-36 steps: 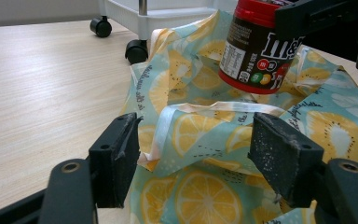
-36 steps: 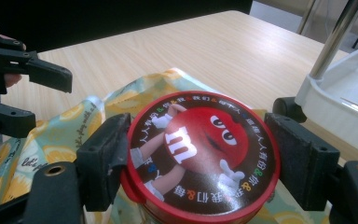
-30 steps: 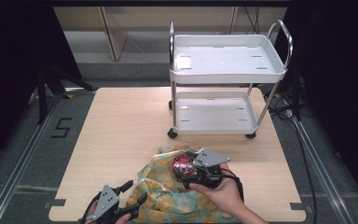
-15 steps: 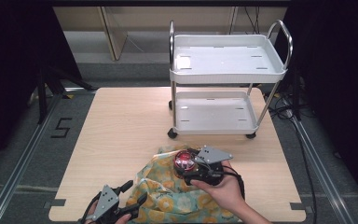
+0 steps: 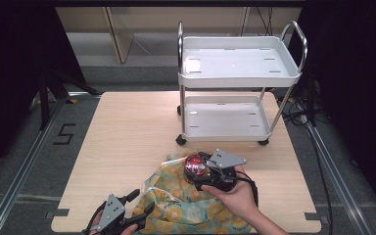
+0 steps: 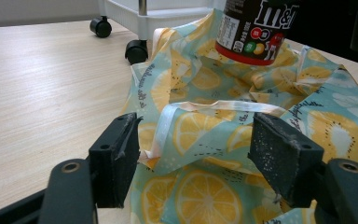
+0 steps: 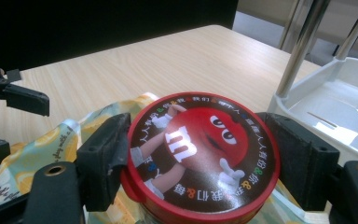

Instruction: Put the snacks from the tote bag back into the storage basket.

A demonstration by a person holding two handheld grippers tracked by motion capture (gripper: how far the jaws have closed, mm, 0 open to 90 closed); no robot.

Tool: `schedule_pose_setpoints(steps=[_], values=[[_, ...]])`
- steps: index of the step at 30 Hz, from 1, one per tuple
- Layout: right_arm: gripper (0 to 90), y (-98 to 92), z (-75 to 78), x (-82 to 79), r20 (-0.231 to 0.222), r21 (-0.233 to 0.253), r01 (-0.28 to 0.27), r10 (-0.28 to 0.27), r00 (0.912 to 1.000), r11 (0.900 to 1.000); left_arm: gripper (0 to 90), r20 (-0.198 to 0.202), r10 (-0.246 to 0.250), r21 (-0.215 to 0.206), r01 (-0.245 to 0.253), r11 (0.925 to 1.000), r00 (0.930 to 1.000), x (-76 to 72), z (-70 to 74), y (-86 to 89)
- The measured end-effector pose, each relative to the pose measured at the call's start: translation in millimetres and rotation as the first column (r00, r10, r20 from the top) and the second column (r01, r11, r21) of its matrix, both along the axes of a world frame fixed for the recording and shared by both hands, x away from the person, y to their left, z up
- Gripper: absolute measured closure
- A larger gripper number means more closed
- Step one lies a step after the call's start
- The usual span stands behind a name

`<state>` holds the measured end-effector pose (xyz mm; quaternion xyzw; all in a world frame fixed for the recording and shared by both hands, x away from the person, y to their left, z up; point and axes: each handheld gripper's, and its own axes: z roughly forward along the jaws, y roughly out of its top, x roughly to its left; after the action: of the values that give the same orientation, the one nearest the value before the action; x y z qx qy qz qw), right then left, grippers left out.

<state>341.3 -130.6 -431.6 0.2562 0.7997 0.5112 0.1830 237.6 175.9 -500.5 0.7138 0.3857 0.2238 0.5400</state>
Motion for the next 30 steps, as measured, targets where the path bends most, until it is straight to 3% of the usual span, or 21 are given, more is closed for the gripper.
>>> schedule_pose_setpoints(steps=[1,4,7,11,12,14,16,21,22,24,30], values=[[26.9,0.4,0.4,0.5,0.004,0.005,0.0,0.0,1.0,1.0,32.6,0.014,-0.007,-0.02,0.007,0.9998,0.9999,1.2,-1.3,-0.6],[26.9,0.0,2.4,1.2,-0.004,0.003,0.0,0.0,1.0,1.0,32.6,-0.003,0.001,0.004,-0.001,1.0,1.0,-0.3,0.3,0.3],[26.9,-0.8,3.5,2.9,0.017,0.001,0.004,-0.004,0.9998,1.0,32.6,0.014,-0.007,-0.017,0.008,0.9998,0.9999,1.1,-1.2,-0.5],[26.9,-0.8,4.5,3.4,0.0,0.01,0.013,-0.013,0.9999,1.0,32.6,0.016,-0.004,-0.02,0.004,0.9998,0.9999,1.1,-1.1,-0.5],[26.9,-1.5,4.8,4.6,0.021,0.005,0.01,-0.011,0.9997,1.0,32.6,0.016,-0.004,-0.018,0.005,0.9998,0.9999,1.1,-1.1,-0.4],[26.9,-1.5,5.4,4.3,-0.005,0.006,0.004,-0.004,1.0,1.0,32.6,0.016,-0.004,-0.018,0.005,0.9998,0.9999,1.1,-1.1,-0.4],[26.9,-1.8,5.8,5.7,0.014,0.008,0.01,-0.01,0.9998,1.0,32.6,0.016,-0.004,-0.019,0.004,0.9998,0.9999,1.1,-1.1,-0.4],[26.9,-1.4,7.8,6.5,-0.013,0.025,0.015,-0.015,0.9998,1.0,32.6,-0.003,0.009,-0.002,-0.009,1.0,1.0,-0.6,0.3,0.1],[26.9,-2.5,8.5,8.0,0.012,0.017,0.019,-0.02,0.9997,1.0,32.6,-0.006,0.011,-0.005,-0.011,0.9999,0.9999,-0.8,0.3,0.0],[26.9,-2.0,9.1,8.7,0.02,0.021,0.021,-0.021,0.9996,1.0,32.6,0.0,0.005,0.002,-0.005,1.0,1.0,-0.3,0.4,0.4],[26.9,-2.4,11.6,9.2,-0.006,0.027,0.026,-0.026,0.9996,0.999,32.6,-0.003,0.011,-0.007,-0.011,0.9999,0.9999,-0.8,0.3,0.2]])
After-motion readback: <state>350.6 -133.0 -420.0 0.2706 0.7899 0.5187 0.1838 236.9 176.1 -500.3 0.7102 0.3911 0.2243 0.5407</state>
